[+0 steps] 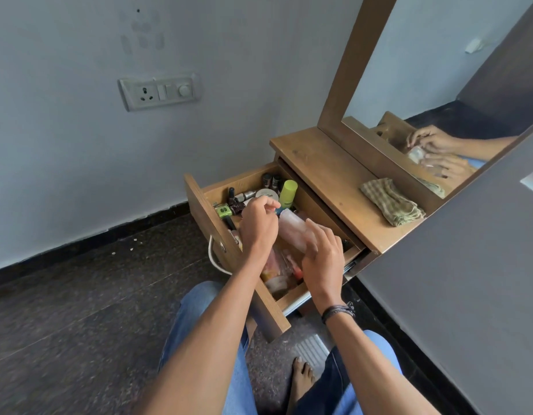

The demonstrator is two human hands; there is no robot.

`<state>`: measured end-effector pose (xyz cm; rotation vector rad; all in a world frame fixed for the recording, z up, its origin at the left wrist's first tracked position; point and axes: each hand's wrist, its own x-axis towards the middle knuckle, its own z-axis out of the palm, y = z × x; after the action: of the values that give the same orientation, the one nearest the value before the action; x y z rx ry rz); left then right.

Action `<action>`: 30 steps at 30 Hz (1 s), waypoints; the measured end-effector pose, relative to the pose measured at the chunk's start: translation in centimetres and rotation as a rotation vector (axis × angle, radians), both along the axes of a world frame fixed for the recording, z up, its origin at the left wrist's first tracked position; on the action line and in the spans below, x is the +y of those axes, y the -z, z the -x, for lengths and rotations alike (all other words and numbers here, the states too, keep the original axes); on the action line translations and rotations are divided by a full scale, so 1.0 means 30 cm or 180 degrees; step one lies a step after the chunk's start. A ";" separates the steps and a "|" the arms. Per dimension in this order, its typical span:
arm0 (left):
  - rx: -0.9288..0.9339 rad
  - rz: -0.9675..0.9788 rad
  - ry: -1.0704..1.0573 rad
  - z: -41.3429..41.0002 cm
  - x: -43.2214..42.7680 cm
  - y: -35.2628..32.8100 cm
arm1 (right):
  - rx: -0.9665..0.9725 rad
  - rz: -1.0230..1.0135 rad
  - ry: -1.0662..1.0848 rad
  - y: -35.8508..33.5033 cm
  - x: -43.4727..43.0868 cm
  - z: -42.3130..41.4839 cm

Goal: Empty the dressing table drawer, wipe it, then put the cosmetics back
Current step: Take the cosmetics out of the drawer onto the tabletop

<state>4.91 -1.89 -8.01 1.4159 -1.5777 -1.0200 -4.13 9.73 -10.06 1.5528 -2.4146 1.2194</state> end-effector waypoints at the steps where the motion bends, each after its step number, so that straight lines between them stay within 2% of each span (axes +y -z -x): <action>1: 0.0068 0.0019 -0.0045 -0.002 0.001 -0.005 | -0.0030 0.0032 0.0031 -0.022 -0.009 0.005; 8: 0.0335 0.0156 -0.0331 -0.016 0.010 -0.036 | -0.0562 0.0523 0.0182 -0.207 -0.117 0.112; 15: 0.0256 -0.0017 -0.0252 -0.011 -0.003 -0.031 | -0.0721 0.0985 0.0543 -0.381 -0.244 0.259; 20: 0.0231 -0.0022 -0.0227 -0.008 -0.007 -0.021 | -0.0165 0.1043 0.0631 -0.388 -0.311 0.310; 25: 0.0093 0.0014 -0.0186 -0.003 -0.008 -0.008 | 0.0694 0.0579 0.0257 -0.296 -0.336 0.334; 30: 0.0044 0.0043 -0.0146 -0.002 -0.003 -0.008 | 0.0990 0.0472 -0.0086 -0.229 -0.367 0.339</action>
<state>4.97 -2.00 -7.76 1.4266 -1.5326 -0.9883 -14.29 -1.29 -3.17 1.5993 -2.0695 1.0425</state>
